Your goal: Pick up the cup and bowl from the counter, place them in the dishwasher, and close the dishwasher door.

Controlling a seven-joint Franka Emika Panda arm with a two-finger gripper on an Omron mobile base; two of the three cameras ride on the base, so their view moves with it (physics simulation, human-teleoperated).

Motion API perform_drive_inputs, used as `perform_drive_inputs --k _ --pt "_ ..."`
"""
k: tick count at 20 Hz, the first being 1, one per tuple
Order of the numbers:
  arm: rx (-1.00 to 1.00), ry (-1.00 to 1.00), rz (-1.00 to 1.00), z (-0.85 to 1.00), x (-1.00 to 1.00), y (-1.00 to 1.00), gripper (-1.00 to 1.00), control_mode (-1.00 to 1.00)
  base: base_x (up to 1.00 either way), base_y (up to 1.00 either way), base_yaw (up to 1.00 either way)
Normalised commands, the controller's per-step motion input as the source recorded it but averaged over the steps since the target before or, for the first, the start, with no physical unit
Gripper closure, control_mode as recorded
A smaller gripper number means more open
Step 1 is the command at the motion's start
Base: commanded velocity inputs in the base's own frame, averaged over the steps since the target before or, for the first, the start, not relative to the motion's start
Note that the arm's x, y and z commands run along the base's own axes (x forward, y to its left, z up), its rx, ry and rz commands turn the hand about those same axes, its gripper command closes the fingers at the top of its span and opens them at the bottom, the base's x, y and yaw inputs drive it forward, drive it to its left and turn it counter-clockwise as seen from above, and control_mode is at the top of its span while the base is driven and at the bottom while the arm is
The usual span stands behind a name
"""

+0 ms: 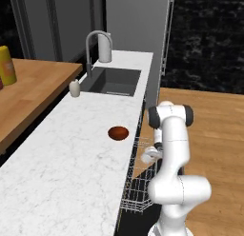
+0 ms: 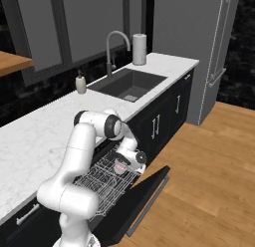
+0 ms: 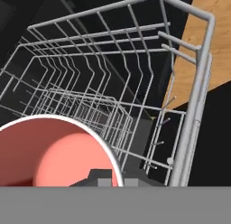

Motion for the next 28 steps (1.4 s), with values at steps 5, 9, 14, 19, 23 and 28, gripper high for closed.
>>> perform_drive_inputs --k 5,9,14,19,23,28 --pt "0.0 0.0 0.0 -0.56 0.2 0.0 1.0 -1.0 0.0 0.0 0.0" --pt "0.0 0.0 0.0 -0.56 0.11 0.0 1.0 -1.0 0.0 0.0 0.0" --pt "0.0 0.0 0.0 -0.31 0.0 -0.03 -1.0 -1.0 0.0 0.0 0.0" --pt "0.03 0.0 0.0 0.0 -0.21 -0.31 -1.0 -1.0 0.0 0.0 0.0" --pt "0.02 0.0 -0.03 -0.14 -0.46 -0.82 -1.0 -1.0 0.0 0.0 0.0" --pt "0.04 -0.02 -0.06 0.59 -0.47 -0.3 -1.0 -1.0 0.0 0.0 0.0"
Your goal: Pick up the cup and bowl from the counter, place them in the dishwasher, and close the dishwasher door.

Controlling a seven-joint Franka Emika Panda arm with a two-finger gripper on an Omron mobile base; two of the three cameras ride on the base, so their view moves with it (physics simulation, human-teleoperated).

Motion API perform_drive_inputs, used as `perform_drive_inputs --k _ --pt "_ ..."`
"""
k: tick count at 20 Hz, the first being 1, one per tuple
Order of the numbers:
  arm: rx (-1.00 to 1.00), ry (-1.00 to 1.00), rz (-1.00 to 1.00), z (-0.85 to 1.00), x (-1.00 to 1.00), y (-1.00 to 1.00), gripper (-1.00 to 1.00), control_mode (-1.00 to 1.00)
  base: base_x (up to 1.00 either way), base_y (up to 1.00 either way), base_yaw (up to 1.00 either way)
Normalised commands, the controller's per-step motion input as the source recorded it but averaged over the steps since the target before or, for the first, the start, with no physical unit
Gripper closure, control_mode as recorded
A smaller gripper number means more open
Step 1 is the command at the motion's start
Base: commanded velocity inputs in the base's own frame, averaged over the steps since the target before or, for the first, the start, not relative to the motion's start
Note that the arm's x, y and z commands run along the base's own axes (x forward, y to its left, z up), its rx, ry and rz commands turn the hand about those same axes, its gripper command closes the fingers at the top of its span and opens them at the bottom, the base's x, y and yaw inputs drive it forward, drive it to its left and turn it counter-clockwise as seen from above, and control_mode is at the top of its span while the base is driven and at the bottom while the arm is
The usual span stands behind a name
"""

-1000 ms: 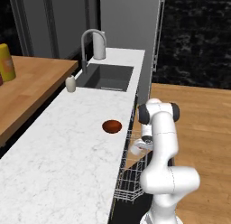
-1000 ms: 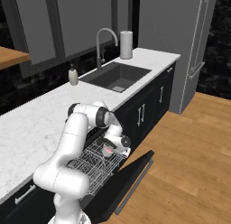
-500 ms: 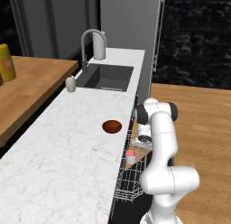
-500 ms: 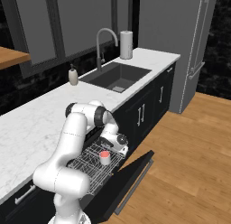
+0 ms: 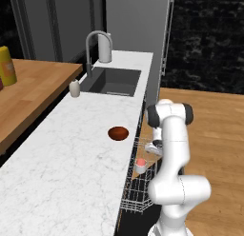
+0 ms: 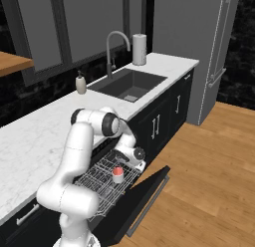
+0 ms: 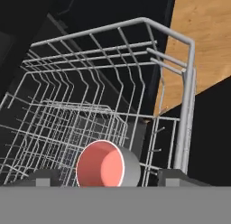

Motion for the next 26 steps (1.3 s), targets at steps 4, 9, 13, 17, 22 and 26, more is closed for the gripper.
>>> perform_drive_inputs --k 4,9,13,17,22,26 --pt "0.0 0.0 -0.1 1.0 -0.48 -0.09 -1.0 -1.0 0.0 0.0 0.0" --pt "0.0 -0.02 -0.05 1.0 -0.21 0.0 -1.0 -1.0 0.0 0.0 0.0" --pt "0.0 -0.03 0.0 1.0 -0.08 0.0 -1.0 -1.0 0.0 0.0 0.0" --pt "0.0 0.07 0.0 1.0 -0.03 0.03 -1.0 -1.0 0.0 0.0 0.0" --pt "0.0 0.26 0.0 1.0 0.0 0.38 -1.0 -1.0 0.0 0.0 0.0" --pt "0.0 0.13 0.0 1.0 0.0 0.14 -1.0 -1.0 0.0 0.0 0.0"
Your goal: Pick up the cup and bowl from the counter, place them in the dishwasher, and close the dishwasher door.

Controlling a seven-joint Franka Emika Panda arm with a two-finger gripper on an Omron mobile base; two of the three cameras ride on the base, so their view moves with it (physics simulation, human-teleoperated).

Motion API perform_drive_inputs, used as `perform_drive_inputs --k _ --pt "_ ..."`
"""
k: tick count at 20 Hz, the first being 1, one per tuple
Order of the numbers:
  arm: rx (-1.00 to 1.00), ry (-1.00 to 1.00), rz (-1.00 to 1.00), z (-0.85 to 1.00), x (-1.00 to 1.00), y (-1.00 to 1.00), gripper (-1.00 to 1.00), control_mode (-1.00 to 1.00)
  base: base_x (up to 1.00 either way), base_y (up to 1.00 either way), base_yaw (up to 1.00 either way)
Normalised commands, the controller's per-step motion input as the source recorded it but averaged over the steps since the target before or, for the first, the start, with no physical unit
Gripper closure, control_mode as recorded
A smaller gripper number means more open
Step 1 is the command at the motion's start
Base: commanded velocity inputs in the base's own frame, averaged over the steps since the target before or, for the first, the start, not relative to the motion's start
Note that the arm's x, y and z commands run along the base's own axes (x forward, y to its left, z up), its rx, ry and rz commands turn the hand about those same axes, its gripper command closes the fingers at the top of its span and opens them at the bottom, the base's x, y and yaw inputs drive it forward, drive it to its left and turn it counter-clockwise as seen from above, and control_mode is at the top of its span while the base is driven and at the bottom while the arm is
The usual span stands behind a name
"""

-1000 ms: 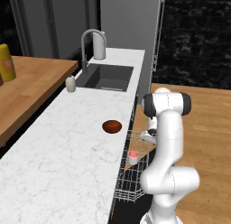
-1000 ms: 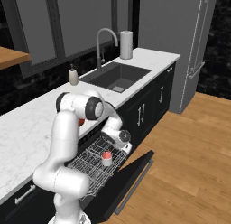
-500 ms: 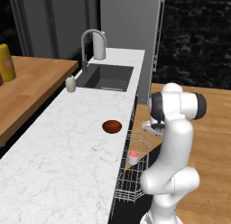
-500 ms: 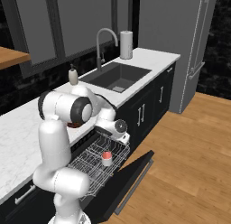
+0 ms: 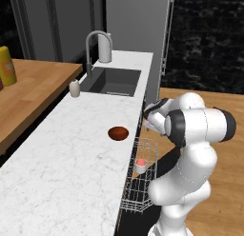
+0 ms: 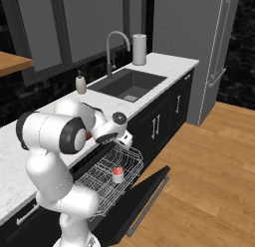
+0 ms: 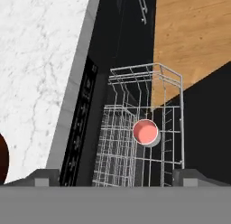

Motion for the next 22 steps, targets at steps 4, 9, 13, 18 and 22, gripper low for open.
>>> perform_drive_inputs --k 4,9,13,18,22 --pt "0.0 0.02 0.0 0.7 0.0 0.25 -1.0 -1.0 0.0 0.0 0.0" --pt "0.0 0.06 0.0 0.02 0.0 0.58 -1.0 -1.0 0.0 0.0 0.0" --pt "0.0 0.07 0.0 -0.07 0.1 0.55 -1.0 -1.0 0.0 0.0 0.0" --pt "0.03 0.03 0.0 -0.39 0.01 0.41 -1.0 -1.0 0.0 0.0 0.0" --pt "0.02 0.01 0.0 -0.42 0.0 0.37 -1.0 -1.0 0.0 0.0 0.0"
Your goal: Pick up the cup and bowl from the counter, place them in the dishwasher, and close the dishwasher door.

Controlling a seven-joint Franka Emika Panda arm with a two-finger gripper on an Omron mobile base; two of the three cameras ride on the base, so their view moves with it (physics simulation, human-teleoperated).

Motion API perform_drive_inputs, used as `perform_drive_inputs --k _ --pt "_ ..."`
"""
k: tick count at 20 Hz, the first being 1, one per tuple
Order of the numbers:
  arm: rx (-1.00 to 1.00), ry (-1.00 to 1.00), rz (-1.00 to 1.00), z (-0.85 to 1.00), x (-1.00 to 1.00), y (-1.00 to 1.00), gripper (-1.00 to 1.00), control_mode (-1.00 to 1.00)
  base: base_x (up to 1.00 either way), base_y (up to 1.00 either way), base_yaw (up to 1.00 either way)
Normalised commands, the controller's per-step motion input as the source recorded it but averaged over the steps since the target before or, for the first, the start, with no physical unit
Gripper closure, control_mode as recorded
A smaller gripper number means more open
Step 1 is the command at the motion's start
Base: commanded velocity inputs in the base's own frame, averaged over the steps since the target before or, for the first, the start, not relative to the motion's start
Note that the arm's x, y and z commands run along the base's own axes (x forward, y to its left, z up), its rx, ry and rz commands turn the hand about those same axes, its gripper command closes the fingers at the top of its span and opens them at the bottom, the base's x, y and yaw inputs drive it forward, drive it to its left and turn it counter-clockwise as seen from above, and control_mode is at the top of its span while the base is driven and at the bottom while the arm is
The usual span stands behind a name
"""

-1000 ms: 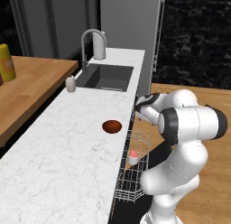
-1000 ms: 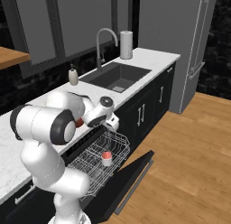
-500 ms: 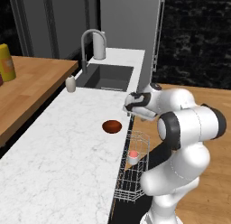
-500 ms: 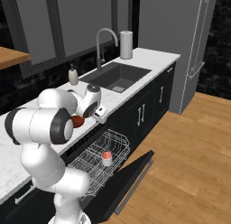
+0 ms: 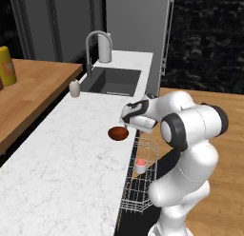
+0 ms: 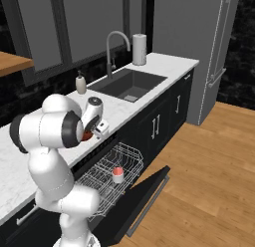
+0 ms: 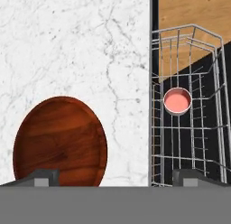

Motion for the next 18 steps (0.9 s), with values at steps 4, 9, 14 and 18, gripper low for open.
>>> perform_drive_inputs --k 4,9,14,18 --pt "0.0 0.0 0.0 -0.21 0.0 0.22 -1.0 -1.0 0.0 0.0 0.0" --pt "0.0 0.0 0.0 -0.28 0.04 0.19 -1.0 -1.0 0.0 0.0 0.0" --pt "0.0 0.0 0.0 -0.28 0.1 0.18 -1.0 -1.0 0.0 0.0 0.0" --pt "0.0 0.0 0.0 -0.24 0.11 0.15 1.0 -1.0 0.0 0.0 0.0"
